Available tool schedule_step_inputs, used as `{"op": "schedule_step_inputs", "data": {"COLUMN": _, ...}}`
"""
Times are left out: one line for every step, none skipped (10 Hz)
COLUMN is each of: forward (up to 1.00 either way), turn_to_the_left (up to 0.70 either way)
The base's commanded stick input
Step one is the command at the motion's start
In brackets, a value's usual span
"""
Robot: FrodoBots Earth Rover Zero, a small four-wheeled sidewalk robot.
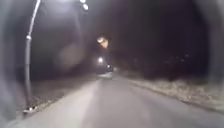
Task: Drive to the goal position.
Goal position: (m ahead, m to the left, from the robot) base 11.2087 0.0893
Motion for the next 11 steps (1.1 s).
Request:
{"op": "schedule_step_inputs", "data": {"forward": 1.0, "turn_to_the_left": 0.05}}
{"op": "schedule_step_inputs", "data": {"forward": 1.0, "turn_to_the_left": 0.06}}
{"op": "schedule_step_inputs", "data": {"forward": 1.0, "turn_to_the_left": 0.08}}
{"op": "schedule_step_inputs", "data": {"forward": 1.0, "turn_to_the_left": 0.11}}
{"op": "schedule_step_inputs", "data": {"forward": 1.0, "turn_to_the_left": 0.12}}
{"op": "schedule_step_inputs", "data": {"forward": 1.0, "turn_to_the_left": 0.12}}
{"op": "schedule_step_inputs", "data": {"forward": 1.0, "turn_to_the_left": 0.12}}
{"op": "schedule_step_inputs", "data": {"forward": 1.0, "turn_to_the_left": 0.11}}
{"op": "schedule_step_inputs", "data": {"forward": 1.0, "turn_to_the_left": 0.1}}
{"op": "schedule_step_inputs", "data": {"forward": 1.0, "turn_to_the_left": 0.06}}
{"op": "schedule_step_inputs", "data": {"forward": 1.0, "turn_to_the_left": 0.05}}
